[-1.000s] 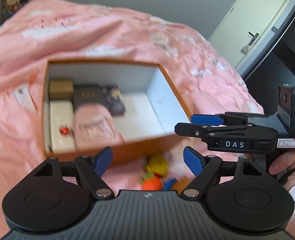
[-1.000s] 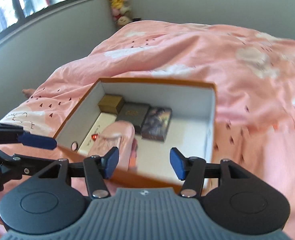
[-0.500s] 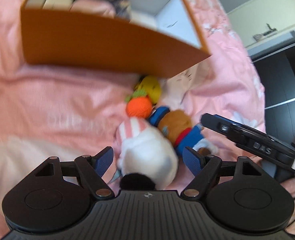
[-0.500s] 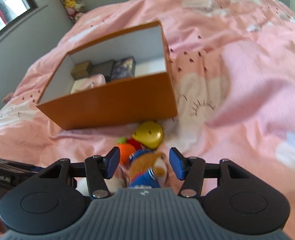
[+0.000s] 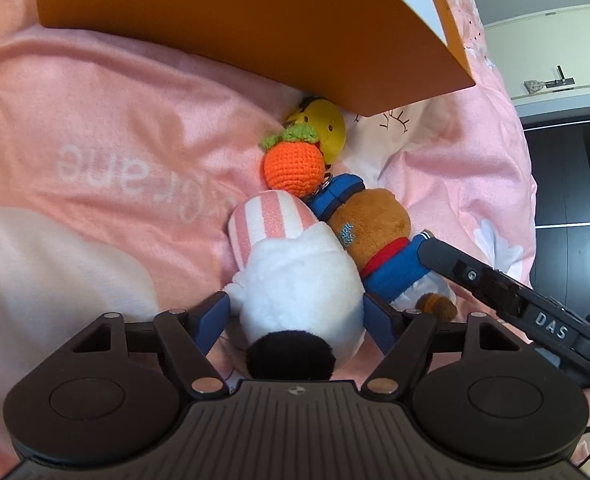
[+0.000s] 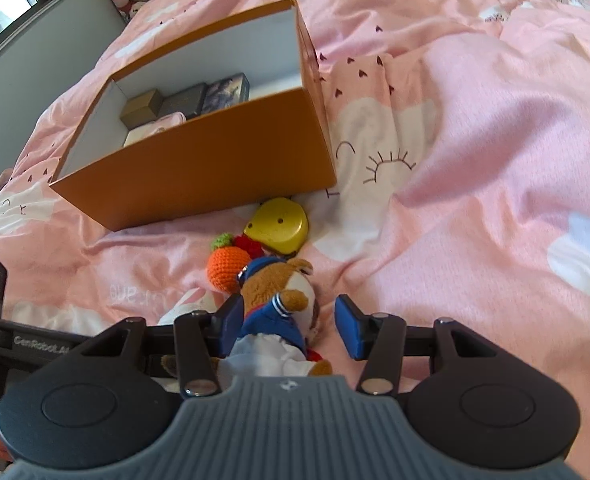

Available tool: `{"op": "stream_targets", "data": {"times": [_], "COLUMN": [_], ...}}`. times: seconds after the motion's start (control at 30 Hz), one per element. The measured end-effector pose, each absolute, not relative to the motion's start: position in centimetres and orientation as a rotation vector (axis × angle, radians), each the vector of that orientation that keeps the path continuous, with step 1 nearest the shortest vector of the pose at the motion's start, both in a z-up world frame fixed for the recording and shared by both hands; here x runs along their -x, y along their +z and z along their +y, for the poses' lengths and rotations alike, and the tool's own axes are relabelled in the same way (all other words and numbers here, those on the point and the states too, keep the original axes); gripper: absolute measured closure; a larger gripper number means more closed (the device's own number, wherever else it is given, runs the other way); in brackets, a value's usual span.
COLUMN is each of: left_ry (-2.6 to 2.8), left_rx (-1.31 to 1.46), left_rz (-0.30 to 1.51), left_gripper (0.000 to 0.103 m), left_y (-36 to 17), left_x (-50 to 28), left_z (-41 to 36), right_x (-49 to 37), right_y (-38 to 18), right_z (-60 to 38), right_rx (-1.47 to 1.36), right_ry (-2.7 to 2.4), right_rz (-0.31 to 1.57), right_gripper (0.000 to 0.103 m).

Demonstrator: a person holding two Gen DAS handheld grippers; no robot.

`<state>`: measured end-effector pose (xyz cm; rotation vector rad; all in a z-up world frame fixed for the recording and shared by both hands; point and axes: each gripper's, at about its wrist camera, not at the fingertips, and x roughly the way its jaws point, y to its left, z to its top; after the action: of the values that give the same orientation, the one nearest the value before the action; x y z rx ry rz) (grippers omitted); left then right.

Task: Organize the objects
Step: 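Move both tools to the plush toys beside the box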

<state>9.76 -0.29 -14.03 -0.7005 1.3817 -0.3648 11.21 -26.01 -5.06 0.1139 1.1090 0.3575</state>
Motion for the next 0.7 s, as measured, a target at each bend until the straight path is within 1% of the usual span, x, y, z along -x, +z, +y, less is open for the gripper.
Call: {"op": "stream_targets", "data": {"times": [0.1, 0.2, 0.27, 0.53, 0.63, 0.7], "left_ry": [-0.359, -0.352, -0.344, -0.327, -0.300, -0.286], "left_rx": [0.696, 0.680, 0.625, 0.282, 0.176, 0.190], "left_rz": [1.376, 1.354, 1.322, 1.172, 1.177, 1.199], "left_gripper": [0.021, 0.030, 0.039, 0.040, 0.040, 0.040], "left_y": [-14.2, -13.6, -12.4, -6.7, -6.0, -6.7], "left_x": [-9.8, -9.4, -8.9, -7.2, -7.0, -7.2], "left_z": [-0.6, -0.5, -0.8, -1.8, -1.8, -1.3], "right_x": [-11.6, -12.0, -12.5, -15.0, -15.4, -15.5], "right_y": [-5.2, -5.2, -5.2, -5.8, -6.0, -6.3], "right_z": [-25.9, -25.5, -25.2, -24.3, -24.1, -23.9], "right_rx": [-0.106, -0.081, -0.068, -0.014, -0.005, -0.004], "right_ry": [0.381, 0.409, 0.435, 0.475, 0.506, 0.522], "right_rz": [1.144, 1.174, 1.203, 1.313, 1.348, 1.368], "right_gripper": [0.050, 0.050, 0.050, 0.050, 0.057, 0.058]}}
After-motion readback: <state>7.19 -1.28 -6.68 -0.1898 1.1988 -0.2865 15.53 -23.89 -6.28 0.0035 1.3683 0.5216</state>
